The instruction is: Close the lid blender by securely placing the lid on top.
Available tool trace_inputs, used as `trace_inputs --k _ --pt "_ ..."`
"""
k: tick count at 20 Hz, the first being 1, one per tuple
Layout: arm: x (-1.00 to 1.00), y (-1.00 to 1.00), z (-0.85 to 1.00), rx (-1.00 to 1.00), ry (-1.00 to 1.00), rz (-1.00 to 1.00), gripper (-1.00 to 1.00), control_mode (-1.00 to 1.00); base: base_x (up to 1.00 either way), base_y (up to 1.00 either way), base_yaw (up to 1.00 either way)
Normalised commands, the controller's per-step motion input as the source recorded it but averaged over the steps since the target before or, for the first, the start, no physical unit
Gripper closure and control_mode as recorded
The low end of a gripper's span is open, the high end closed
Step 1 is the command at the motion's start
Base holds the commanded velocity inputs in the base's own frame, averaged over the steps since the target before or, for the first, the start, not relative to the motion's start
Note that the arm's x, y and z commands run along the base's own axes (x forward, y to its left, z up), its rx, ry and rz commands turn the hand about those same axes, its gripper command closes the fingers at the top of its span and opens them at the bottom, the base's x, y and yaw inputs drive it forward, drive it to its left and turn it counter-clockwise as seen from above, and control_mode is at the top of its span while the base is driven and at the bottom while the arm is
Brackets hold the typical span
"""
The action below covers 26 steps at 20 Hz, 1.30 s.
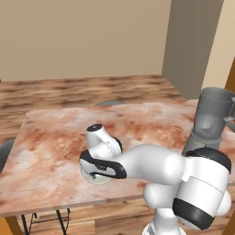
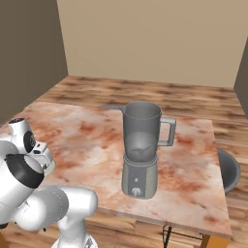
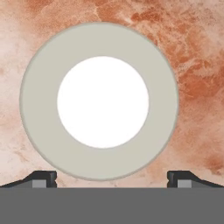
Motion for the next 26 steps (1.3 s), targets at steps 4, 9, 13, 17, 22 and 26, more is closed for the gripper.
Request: trace_inputs --k 4,9,13,17,22,26 --pt "0.00 0.00 -0.09 0.00 0.00 0.00 -1.00 -1.00 0.00 0.00 0.00" --pt "0.01 0.00 -0.11 0.00 0.00 0.00 -1.00 -1.00 0.00 0.00 0.00" --pt "0.12 0.00 -0.09 0.00 0.00 0.00 -1.00 -1.00 0.00 0.00 0.00" --pt "0.25 0.02 -0.07 0.00 0.00 0.01 -1.00 -1.00 0.00 0.00 0.00" --pt "0.16 0.14 -0.17 0.00 0.00 0.01 -1.00 -1.00 0.00 0.00 0.00" --pt "0.17 0.16 -0.22 0.00 0.00 0.01 -1.00 -1.00 0.00 0.00 0.00"
